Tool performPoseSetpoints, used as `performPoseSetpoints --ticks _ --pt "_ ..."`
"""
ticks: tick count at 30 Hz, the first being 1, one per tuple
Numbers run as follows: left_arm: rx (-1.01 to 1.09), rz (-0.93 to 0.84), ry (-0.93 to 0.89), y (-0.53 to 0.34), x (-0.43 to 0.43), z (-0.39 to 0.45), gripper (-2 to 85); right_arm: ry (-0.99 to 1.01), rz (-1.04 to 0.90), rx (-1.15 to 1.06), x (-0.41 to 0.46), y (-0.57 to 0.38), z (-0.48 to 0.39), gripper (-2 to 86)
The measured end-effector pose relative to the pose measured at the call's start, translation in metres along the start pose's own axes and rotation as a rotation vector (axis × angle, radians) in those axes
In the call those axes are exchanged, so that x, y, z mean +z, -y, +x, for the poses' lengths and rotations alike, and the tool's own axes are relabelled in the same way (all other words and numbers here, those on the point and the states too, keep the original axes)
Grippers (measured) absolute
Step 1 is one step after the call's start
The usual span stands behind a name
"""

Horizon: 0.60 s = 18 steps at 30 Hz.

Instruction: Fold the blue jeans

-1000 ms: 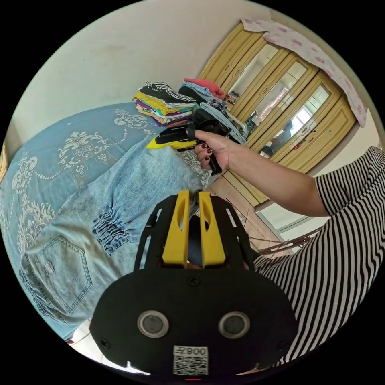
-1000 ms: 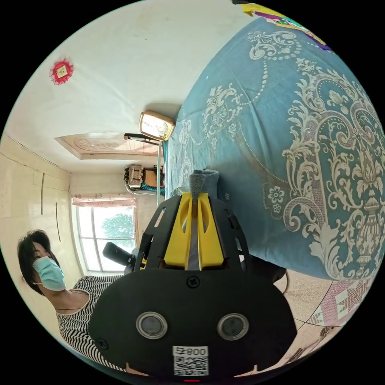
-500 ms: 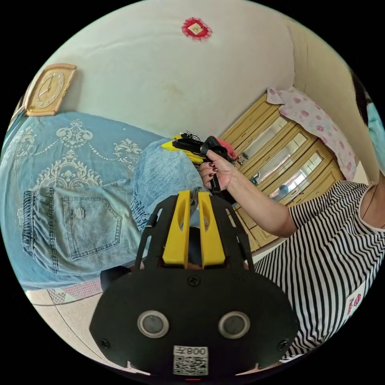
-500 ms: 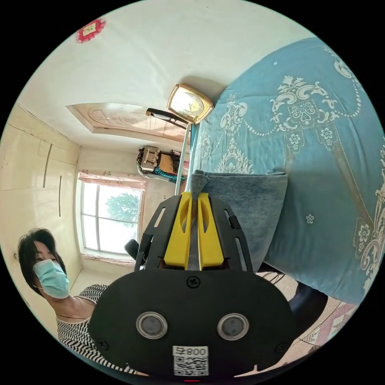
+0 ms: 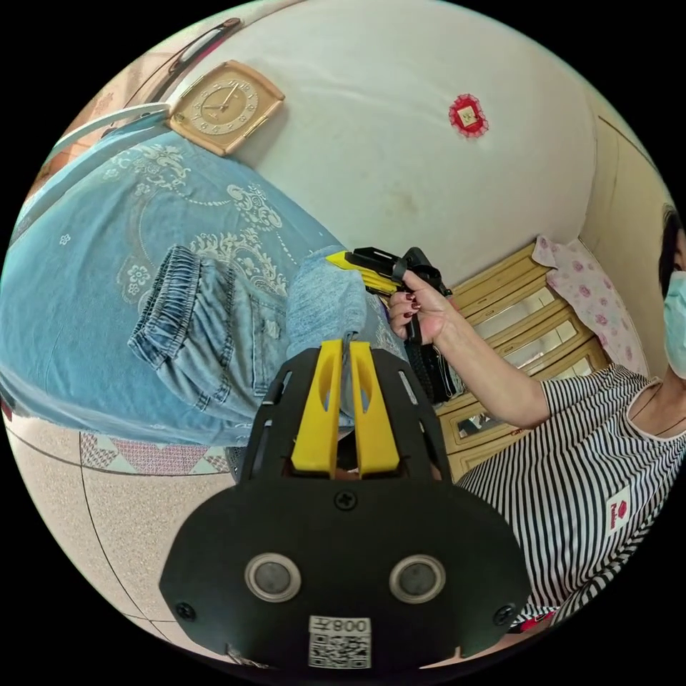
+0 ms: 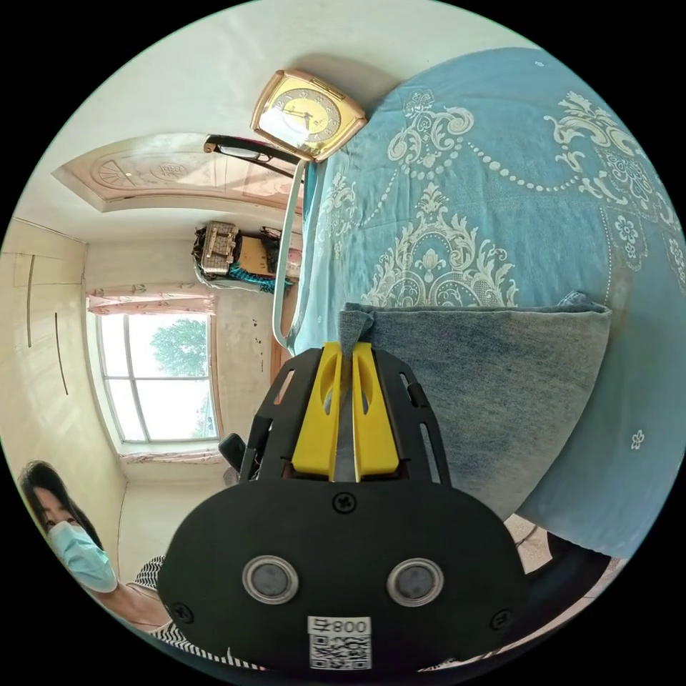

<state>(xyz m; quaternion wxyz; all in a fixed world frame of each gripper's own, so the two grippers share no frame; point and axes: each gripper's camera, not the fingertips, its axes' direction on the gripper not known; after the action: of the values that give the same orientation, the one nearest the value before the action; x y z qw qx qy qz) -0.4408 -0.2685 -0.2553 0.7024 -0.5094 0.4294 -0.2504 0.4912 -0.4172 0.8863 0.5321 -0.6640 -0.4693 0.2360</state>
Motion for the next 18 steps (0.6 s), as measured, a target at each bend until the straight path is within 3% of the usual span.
performPoseSetpoints --ticks 18 --pt "-0.298 0.135 0.032 0.030 -0.129 -0.060 2.0 -0.117 -0.139 -0.004 0.162 0.070 -0.061 8.0"
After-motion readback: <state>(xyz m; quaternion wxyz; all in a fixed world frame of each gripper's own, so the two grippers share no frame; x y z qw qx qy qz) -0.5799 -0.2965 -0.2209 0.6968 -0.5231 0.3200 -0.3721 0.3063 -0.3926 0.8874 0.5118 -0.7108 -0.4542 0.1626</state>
